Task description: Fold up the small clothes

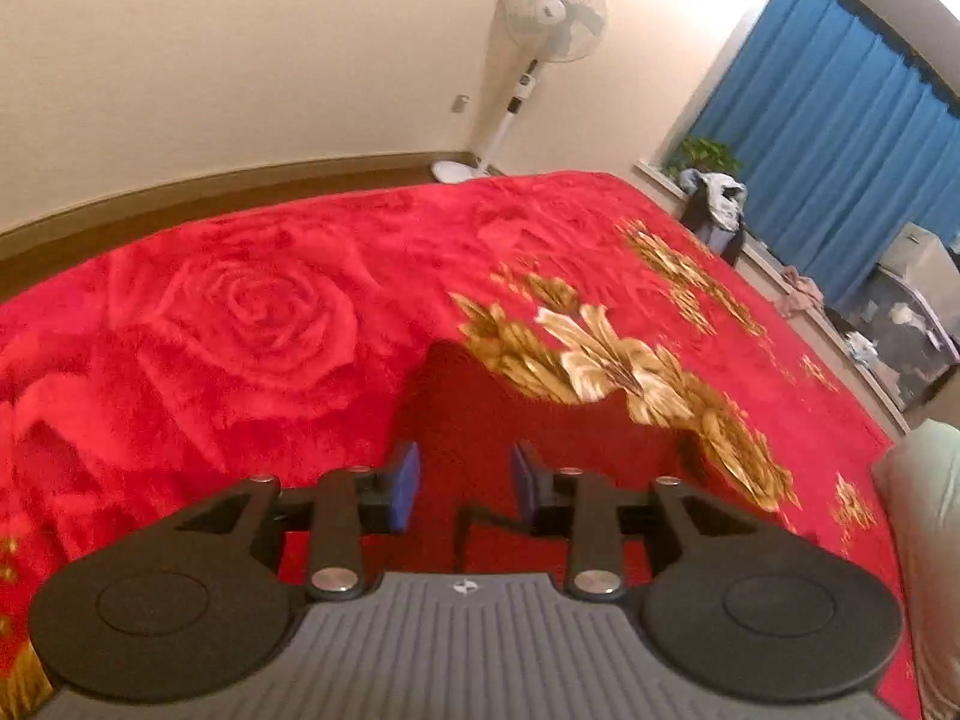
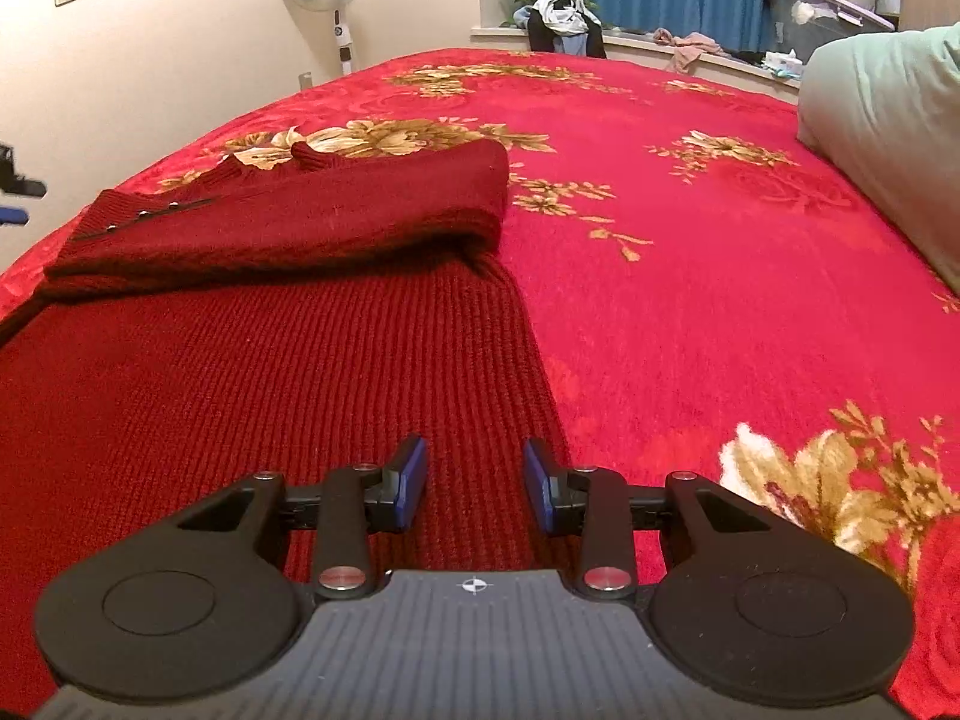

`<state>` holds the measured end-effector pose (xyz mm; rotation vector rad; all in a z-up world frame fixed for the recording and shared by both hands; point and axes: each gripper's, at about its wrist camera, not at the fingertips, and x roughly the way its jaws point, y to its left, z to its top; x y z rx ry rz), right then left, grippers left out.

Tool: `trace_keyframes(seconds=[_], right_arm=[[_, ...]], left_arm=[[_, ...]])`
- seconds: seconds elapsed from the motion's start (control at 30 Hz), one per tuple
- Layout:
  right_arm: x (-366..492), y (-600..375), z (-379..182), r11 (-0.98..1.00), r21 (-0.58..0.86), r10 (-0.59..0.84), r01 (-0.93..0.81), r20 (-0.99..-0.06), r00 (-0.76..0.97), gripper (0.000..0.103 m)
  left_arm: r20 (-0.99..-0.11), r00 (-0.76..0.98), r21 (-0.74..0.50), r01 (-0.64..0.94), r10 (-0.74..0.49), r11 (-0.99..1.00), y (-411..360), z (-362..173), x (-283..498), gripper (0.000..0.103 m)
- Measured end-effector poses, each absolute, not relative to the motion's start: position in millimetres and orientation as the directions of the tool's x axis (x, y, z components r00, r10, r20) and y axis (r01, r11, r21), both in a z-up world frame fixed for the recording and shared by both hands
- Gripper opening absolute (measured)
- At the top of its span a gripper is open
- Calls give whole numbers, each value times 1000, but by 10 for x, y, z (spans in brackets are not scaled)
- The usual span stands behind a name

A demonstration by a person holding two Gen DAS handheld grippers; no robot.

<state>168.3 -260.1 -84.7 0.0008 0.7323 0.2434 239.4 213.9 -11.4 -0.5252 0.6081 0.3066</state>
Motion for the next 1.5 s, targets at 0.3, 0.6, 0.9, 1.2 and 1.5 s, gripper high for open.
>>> trace_keyframes(seconds=[0.3, 0.6, 0.9, 1.2, 1.5], right_arm=[[1662, -2616, -836, 975, 81, 209, -209, -662, 719, 38], [1640, -2753, -727, 976, 132, 217, -173, -648, 730, 38], [1440, -2817, -508, 972, 153, 236, -180, -601, 763, 38], [1129, -2872, -350, 972, 117, 232, -202, -574, 785, 38], [941, -3078, -471, 983, 105, 185, -154, -621, 762, 38]], left_arm=[[-721, 686, -146, -287, 97, 947, 1521, -710, 2677, 34], [-730, 665, 4, -226, 157, 974, 1204, -530, 2487, 39], [-623, 775, 9, -128, 105, 992, 1020, 290, 1411, 39], [-642, 762, 35, -76, 81, 996, 1042, 101, 263, 39], [-758, 646, -113, -263, 88, 958, 1414, -386, -45, 39]])
